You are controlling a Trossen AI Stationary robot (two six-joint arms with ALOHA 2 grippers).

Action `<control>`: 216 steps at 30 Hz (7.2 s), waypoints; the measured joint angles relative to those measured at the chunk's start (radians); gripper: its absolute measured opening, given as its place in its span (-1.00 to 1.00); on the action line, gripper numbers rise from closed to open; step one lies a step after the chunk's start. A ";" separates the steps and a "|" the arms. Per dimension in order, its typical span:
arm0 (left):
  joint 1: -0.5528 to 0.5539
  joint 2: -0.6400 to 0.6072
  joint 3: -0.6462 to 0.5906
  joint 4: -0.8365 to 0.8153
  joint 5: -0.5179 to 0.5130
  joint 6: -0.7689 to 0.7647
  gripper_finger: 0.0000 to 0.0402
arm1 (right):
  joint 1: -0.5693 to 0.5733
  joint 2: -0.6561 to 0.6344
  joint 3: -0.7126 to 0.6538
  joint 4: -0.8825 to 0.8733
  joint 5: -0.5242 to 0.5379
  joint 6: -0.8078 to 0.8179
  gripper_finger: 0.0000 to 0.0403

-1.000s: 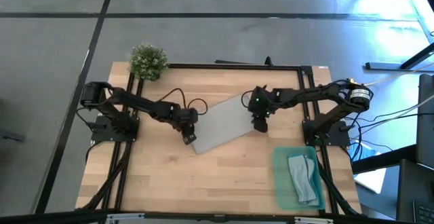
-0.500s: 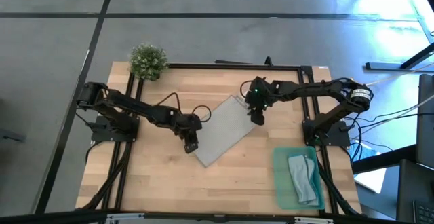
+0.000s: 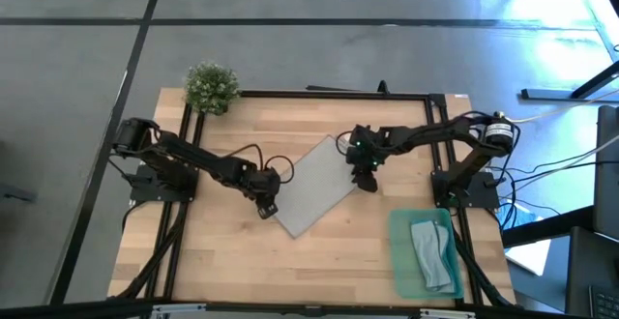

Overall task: Roll microfiber towels into tight, uniform cylinder then place into a basket
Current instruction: Fold the gray towel, then roll the gray towel

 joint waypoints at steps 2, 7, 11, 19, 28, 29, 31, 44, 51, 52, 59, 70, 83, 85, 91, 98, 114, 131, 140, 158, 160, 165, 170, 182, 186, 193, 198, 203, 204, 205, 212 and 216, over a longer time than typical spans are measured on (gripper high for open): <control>-0.010 0.016 0.000 0.020 0.006 0.004 -0.61 | -0.008 0.021 0.002 0.017 -0.001 -0.006 -0.19; -0.046 0.022 -0.002 0.096 0.031 -0.007 -0.61 | -0.042 0.041 0.001 0.077 -0.003 -0.012 -0.19; -0.085 0.026 -0.005 0.167 0.049 -0.031 -0.61 | -0.078 0.044 -0.001 0.151 0.022 -0.012 -0.19; -0.108 0.020 0.000 0.232 0.024 -0.031 -0.61 | -0.113 0.024 0.022 0.192 0.143 -0.008 -0.19; -0.071 -0.042 0.003 0.223 -0.162 0.000 -0.61 | -0.080 -0.065 0.062 0.094 -0.051 0.023 -0.19; -0.065 -0.029 0.004 0.231 -0.174 0.001 -0.61 | -0.071 -0.058 0.062 0.094 -0.056 0.026 -0.19; -0.057 0.002 0.003 0.222 -0.182 0.001 -0.61 | -0.050 -0.031 0.062 0.105 -0.050 0.022 -0.19; -0.070 0.118 0.008 0.336 -0.052 -0.031 -0.61 | -0.038 0.098 0.066 0.178 0.104 -0.006 -0.19; -0.104 0.123 0.005 0.387 -0.014 -0.031 -0.61 | -0.077 0.101 0.062 0.268 0.124 -0.019 -0.19; -0.104 0.120 0.005 0.387 -0.014 -0.030 -0.61 | -0.079 0.095 0.065 0.260 0.124 -0.029 -0.19; -0.080 0.014 0.001 0.338 -0.026 0.023 -0.61 | -0.049 -0.019 0.182 -0.007 0.120 -0.139 -0.19; -0.098 -0.224 0.002 0.175 -0.176 0.055 -0.61 | 0.197 -0.107 0.189 -0.132 0.037 -0.238 -0.19; -0.109 -0.317 0.002 0.082 -0.244 0.111 -0.61 | 0.410 0.027 0.146 0.094 0.028 -0.243 -0.19; -0.109 -0.317 0.002 0.071 -0.244 0.111 -0.61 | 0.428 0.049 0.145 0.115 0.025 -0.243 -0.19; -0.110 -0.316 0.002 0.067 -0.204 0.111 -0.61 | 0.464 0.096 0.145 0.197 0.026 -0.242 -0.19; -0.110 -0.316 0.003 0.067 -0.193 0.109 -0.61 | 0.469 0.175 0.147 0.210 0.122 -0.244 -0.19; -0.115 -0.316 0.003 0.067 -0.191 0.104 -0.61 | 0.441 0.215 0.191 0.177 0.156 -0.187 -0.91; -0.115 -0.316 0.004 0.059 -0.191 0.103 -0.61 | 0.257 0.131 0.392 -0.046 0.257 -0.098 -0.97; -0.115 -0.316 0.004 0.059 -0.192 0.102 -0.61 | 0.127 0.129 0.432 -0.098 0.442 0.019 -0.97; -0.115 -0.316 0.004 0.059 -0.195 0.101 -0.61 | 0.034 0.129 0.373 -0.101 0.429 0.155 -0.81; -0.115 -0.316 0.004 0.059 -0.195 0.101 -0.61 | 0.028 0.129 0.373 -0.102 0.429 0.170 -0.71; -0.115 -0.316 0.004 0.059 -0.195 0.100 -0.61 | 0.016 0.129 0.373 -0.117 0.428 0.187 -0.44; -0.090 -0.316 0.004 0.059 -0.196 0.081 -0.61 | 0.015 0.128 0.444 -0.273 0.421 0.079 -0.15; 0.018 -0.218 0.005 0.108 -0.192 0.255 -0.61 | 0.085 0.127 0.456 -0.353 0.161 -0.266 -0.02; 0.018 -0.147 0.005 0.158 -0.191 0.300 -0.61 | 0.113 0.127 0.394 -0.250 0.208 -0.293 -0.02; 0.036 -0.084 0.004 0.238 -0.190 0.318 -0.61 | 0.106 0.127 0.282 -0.144 0.300 -0.293 -0.02; 0.057 -0.074 0.004 0.271 -0.191 0.319 -0.61 | 0.103 0.127 0.202 -0.058 0.295 -0.293 -0.02; 0.071 -0.074 0.004 0.272 -0.195 0.370 -0.61 | 0.109 0.120 0.137 0.039 0.299 -0.293 -0.11; 0.072 -0.074 0.004 0.273 -0.195 0.390 -0.61 | 0.110 0.120 0.130 0.051 0.299 -0.292 -0.17; 0.072 -0.074 0.004 0.273 -0.195 0.400 -0.61 | 0.110 0.120 0.125 0.057 0.299 -0.292 -0.24; 0.072 -0.066 0.004 0.278 -0.195 0.497 -0.61 | 0.110 0.124 0.124 0.075 0.289 -0.287 -0.91; 0.076 -0.066 0.004 0.278 -0.195 0.501 -0.61 | 0.102 0.125 0.124 0.073 0.223 -0.243 -0.92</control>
